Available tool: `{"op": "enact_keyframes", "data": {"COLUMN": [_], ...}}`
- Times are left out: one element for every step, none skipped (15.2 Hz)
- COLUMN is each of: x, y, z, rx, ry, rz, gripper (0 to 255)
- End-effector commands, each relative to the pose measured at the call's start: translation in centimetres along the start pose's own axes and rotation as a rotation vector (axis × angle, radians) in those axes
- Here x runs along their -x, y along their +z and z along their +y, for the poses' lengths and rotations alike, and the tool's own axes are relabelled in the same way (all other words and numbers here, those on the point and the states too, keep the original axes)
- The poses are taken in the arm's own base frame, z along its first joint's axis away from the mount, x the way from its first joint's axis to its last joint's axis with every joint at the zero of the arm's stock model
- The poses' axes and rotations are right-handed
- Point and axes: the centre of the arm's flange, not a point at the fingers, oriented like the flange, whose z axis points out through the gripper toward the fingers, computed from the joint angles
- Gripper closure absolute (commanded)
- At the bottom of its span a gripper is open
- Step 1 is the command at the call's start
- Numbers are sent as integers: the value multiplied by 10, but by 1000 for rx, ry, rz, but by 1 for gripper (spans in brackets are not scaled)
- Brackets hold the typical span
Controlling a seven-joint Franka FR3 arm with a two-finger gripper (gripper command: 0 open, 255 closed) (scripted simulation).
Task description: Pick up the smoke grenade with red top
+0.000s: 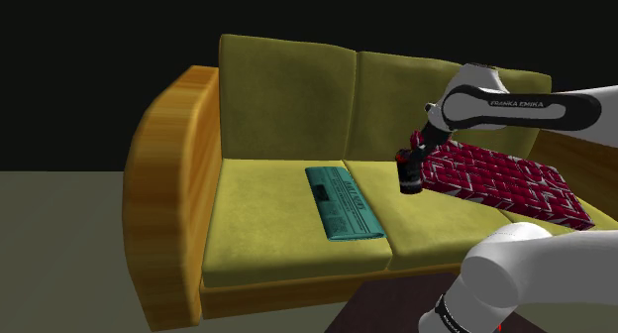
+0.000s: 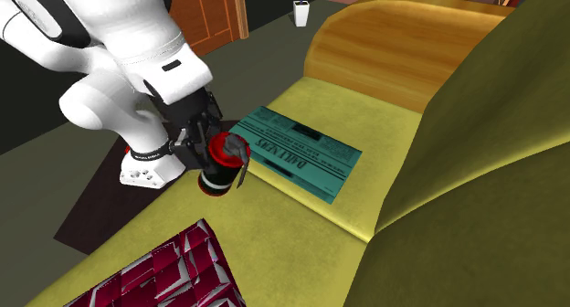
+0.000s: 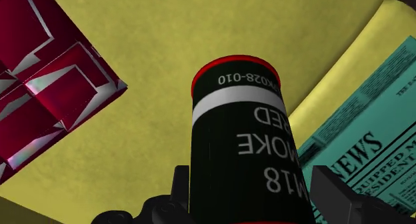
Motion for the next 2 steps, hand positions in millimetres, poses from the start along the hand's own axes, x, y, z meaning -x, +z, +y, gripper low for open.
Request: {"op": "enact_keyframes", "data": {"x": [-1, -1], "y": [-6, -6], "z": [1, 1], "rx": [0, 0], "ry": [0, 0], "rz": [0, 0], "gripper": [255, 255]}}
